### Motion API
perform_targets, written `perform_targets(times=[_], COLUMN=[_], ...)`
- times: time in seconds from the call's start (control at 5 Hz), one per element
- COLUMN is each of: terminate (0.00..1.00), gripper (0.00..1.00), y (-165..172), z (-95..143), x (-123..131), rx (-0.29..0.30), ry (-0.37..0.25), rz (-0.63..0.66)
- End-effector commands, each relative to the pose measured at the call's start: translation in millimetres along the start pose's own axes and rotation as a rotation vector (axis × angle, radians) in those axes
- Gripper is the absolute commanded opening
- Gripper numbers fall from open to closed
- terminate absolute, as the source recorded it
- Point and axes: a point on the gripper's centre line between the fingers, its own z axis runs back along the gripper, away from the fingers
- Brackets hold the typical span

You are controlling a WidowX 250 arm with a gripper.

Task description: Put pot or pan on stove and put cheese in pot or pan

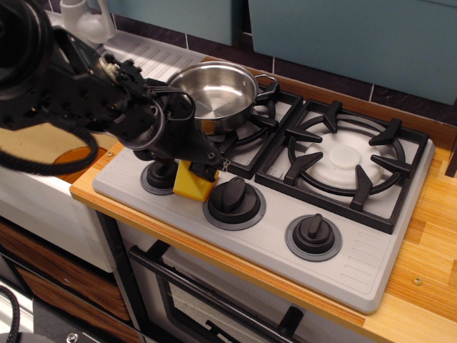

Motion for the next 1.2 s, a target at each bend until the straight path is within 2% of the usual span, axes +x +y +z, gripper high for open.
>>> perform_targets(times=[0.0, 0.4, 1.0], terminate=[0.00, 0.00, 0.00], gripper=[0.00, 0.00, 0.00], y=[-9, -9, -5], z=[-2, 18, 39], x=[-1, 9, 24], rx=[0.004, 0.016, 0.004], ry=[0.062, 0.118, 0.155], rz=[0.010, 0.017, 0.018])
